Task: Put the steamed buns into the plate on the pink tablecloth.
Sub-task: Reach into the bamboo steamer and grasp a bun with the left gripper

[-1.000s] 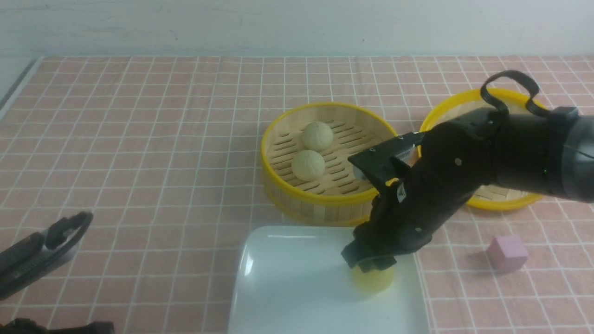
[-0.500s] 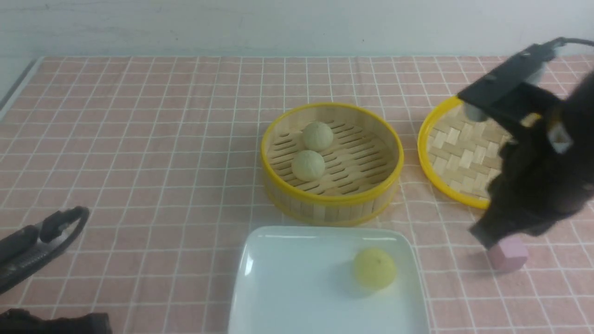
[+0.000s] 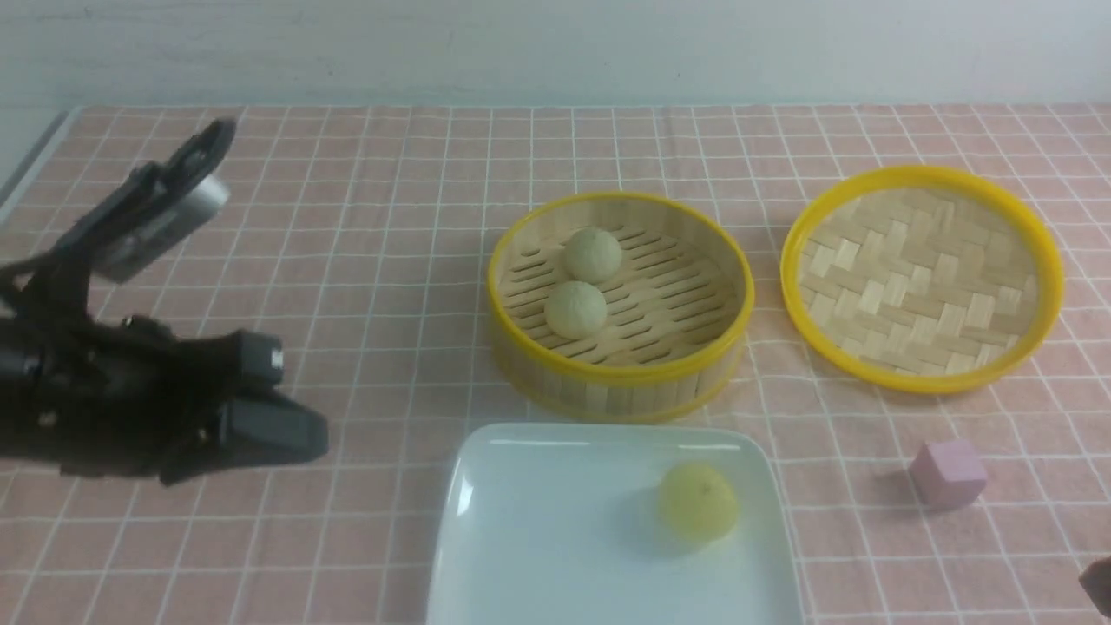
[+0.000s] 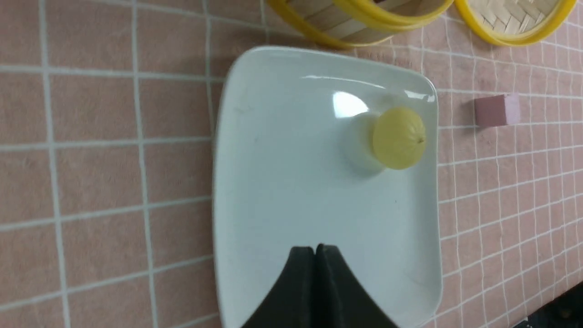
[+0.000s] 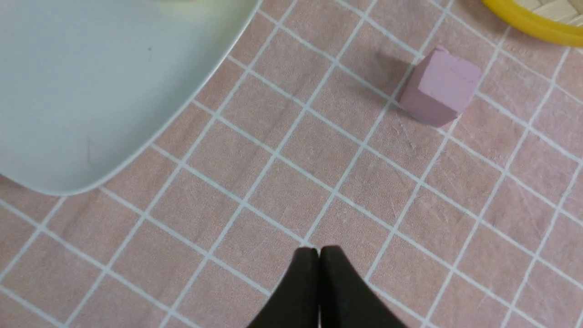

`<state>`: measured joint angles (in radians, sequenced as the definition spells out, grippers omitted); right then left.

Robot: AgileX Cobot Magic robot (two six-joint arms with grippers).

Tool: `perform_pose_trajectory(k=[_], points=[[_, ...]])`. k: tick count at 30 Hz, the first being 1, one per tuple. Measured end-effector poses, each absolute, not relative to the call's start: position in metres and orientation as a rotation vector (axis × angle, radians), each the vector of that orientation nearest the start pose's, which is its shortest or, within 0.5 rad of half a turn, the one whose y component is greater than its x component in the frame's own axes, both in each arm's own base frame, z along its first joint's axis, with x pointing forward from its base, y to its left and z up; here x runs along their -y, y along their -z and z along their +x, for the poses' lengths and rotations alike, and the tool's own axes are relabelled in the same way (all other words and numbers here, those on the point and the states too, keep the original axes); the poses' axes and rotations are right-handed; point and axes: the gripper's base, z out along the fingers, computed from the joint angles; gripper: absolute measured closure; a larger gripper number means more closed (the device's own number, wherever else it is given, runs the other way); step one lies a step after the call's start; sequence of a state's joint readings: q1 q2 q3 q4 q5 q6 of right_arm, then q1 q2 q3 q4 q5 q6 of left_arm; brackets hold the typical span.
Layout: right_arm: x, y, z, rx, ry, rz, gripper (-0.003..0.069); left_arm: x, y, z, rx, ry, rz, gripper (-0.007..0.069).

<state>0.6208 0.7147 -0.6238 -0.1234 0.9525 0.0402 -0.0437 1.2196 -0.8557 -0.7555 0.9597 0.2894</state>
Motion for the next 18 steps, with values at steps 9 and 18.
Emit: perform_pose_trajectory(k=[9, 18], points=[[-0.058, -0.287, 0.096, -2.337, -0.138, -0.751, 0.0659, 0.151, -0.288, 0.287, -2.697, 0.688, 0.221, 0.0615], [-0.058, -0.288, 0.097, -2.321, -0.124, -0.754, 0.0650, 0.252, -0.269, 0.359, -2.621, 0.363, 0.358, 0.0400]])
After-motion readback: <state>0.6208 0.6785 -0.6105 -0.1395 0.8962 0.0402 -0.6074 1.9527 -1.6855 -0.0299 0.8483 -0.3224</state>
